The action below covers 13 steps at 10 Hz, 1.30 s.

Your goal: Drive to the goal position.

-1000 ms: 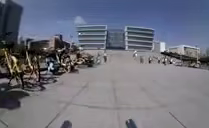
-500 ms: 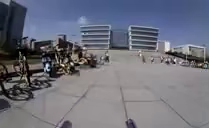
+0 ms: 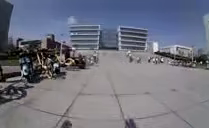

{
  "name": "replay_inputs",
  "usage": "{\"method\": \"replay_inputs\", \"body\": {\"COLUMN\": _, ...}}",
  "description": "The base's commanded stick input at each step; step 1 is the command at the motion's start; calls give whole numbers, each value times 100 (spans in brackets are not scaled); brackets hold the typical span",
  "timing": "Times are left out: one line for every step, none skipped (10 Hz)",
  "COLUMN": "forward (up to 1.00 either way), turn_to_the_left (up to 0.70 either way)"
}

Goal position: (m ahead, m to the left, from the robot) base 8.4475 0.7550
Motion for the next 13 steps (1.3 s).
{"method": "replay_inputs", "body": {"forward": 100, "turn_to_the_left": -40}}
{"method": "replay_inputs", "body": {"forward": 100, "turn_to_the_left": -34}}
{"method": "replay_inputs", "body": {"forward": 100, "turn_to_the_left": -15}}
{"method": "replay_inputs", "body": {"forward": 100, "turn_to_the_left": 0}}
{"method": "replay_inputs", "body": {"forward": 100, "turn_to_the_left": 0}}
{"method": "replay_inputs", "body": {"forward": 100, "turn_to_the_left": 0}}
{"method": "replay_inputs", "body": {"forward": 100, "turn_to_the_left": 0}}
{"method": "replay_inputs", "body": {"forward": 100, "turn_to_the_left": 0}}
{"method": "replay_inputs", "body": {"forward": 100, "turn_to_the_left": 0}}
{"method": "replay_inputs", "body": {"forward": 100, "turn_to_the_left": 0}}
{"method": "replay_inputs", "body": {"forward": 100, "turn_to_the_left": 0}}
{"method": "replay_inputs", "body": {"forward": 100, "turn_to_the_left": 8}}
{"method": "replay_inputs", "body": {"forward": 100, "turn_to_the_left": 20}}
